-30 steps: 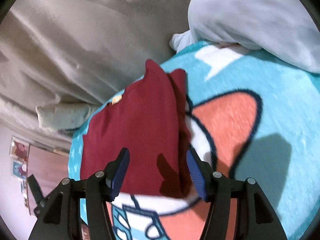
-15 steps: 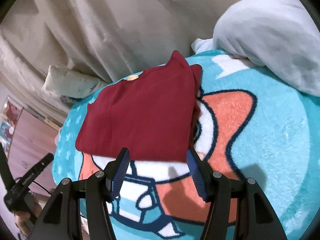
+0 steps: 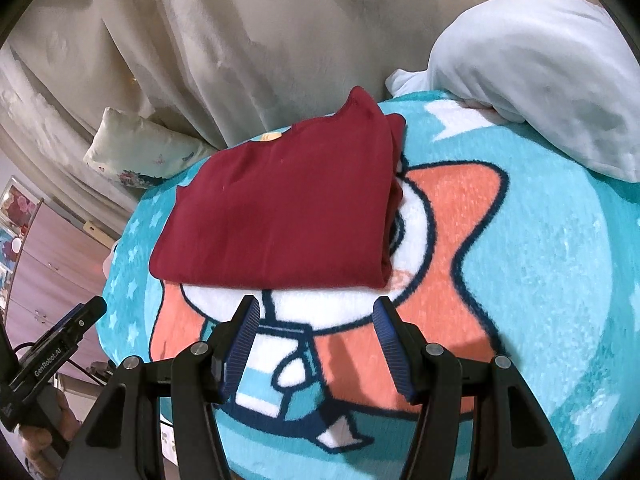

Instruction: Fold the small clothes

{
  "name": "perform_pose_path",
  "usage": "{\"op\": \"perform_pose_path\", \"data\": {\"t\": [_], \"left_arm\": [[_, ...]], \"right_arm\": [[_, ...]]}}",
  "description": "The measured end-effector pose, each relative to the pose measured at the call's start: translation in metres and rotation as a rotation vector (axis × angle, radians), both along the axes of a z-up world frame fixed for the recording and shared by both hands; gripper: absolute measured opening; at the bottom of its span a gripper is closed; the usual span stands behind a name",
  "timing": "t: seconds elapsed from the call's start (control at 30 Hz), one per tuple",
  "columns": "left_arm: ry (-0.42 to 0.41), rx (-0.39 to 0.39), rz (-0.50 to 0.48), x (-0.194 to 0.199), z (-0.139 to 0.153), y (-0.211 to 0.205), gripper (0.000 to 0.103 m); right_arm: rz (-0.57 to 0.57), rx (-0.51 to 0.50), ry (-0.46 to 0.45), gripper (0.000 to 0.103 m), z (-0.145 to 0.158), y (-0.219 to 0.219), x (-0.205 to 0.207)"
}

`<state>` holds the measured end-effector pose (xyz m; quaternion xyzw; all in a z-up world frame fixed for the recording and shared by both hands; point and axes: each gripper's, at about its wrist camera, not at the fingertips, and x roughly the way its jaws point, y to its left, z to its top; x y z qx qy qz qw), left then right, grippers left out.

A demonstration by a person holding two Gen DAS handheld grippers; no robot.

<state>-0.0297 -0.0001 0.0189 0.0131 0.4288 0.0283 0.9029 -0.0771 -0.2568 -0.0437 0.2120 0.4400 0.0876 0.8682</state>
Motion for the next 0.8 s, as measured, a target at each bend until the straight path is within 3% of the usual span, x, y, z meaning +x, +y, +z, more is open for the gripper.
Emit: {"op": "perform_pose_path", "data": {"t": [0.6, 0.8], "left_arm": [[0.007, 0.000, 0.013, -0.018, 0.000, 0.004, 0.064], [0.044, -0.011, 0.026, -0.016, -0.011, 0.013, 0.064]], "right_arm": [[0.029, -0.011, -0.016, 0.064, 0.006, 0.012, -0.012], [0.030, -0.002, 0.013, 0.064, -0.004, 0.016, -0.012]]}}
